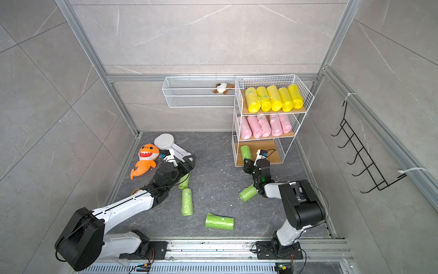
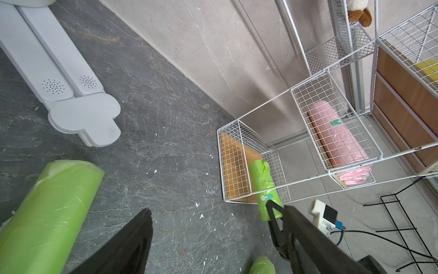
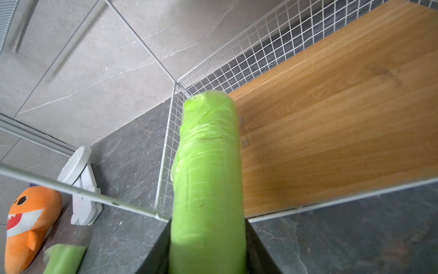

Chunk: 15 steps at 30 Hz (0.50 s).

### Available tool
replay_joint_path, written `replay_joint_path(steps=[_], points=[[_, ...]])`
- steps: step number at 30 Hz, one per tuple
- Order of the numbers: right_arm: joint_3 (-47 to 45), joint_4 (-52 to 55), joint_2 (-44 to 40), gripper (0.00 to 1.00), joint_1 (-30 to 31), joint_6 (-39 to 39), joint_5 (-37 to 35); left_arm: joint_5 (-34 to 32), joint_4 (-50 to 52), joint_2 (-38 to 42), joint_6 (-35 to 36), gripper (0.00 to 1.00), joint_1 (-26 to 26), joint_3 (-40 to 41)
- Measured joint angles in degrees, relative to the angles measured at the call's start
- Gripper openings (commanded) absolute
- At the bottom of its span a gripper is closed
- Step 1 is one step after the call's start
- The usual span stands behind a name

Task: Sort the rolls of trash bags by color and place them on the shelf
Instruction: Place the roll of trash bags on the shelf.

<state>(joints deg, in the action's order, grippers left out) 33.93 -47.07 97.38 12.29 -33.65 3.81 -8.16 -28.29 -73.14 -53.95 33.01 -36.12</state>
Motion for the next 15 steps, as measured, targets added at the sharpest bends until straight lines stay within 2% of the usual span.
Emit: replay_joint_path(steps=[7,15], points=[[3.1,-5.7,8.6,0.29,0.0,-3.1,0.1,1.1,0.0,0.0,0.0,0.89,0.0,0.0],[8.6,-7.9,14.5,0.30,0.0,-6.3,1.9,1.2,0.0,1.0,0.0,0.88,0.0,0.0]])
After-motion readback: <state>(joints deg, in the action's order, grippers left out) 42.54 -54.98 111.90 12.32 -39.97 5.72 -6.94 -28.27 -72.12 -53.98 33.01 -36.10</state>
